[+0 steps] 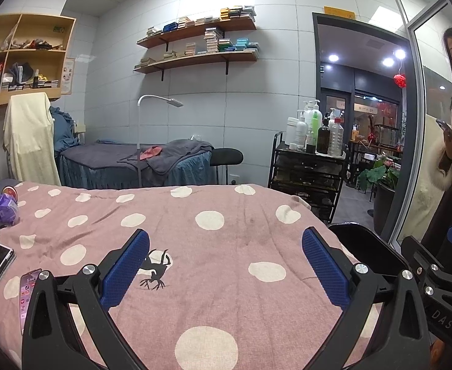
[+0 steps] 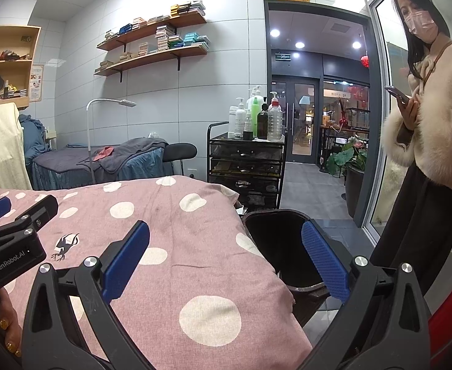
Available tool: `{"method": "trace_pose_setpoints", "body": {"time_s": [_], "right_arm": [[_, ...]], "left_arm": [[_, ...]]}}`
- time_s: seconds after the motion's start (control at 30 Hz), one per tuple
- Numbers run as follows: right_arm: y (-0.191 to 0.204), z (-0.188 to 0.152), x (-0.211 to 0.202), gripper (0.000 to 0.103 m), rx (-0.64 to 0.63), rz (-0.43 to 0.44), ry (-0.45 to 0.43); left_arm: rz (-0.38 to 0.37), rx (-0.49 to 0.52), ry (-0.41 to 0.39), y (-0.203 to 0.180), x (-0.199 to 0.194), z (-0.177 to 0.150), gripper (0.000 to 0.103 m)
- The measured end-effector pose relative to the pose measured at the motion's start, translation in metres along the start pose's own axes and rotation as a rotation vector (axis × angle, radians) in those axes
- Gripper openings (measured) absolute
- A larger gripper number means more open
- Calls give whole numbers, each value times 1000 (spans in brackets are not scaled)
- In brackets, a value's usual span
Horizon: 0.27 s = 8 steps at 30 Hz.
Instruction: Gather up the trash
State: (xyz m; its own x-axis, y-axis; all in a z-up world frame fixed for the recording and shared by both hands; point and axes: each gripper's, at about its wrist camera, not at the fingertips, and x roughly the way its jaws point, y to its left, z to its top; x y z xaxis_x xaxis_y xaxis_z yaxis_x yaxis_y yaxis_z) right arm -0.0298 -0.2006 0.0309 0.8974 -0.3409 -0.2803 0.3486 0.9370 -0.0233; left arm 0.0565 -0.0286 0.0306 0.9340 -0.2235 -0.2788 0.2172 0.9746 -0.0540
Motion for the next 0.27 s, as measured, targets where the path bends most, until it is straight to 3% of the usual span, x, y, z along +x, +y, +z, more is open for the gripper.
{"method": "trace_pose_setpoints", "body": {"time_s": [0.27], "right_arm": [[-1,-2,0,97,3,2,6]], "left_arm": [[0,2,14,2,3,-1,97]]}}
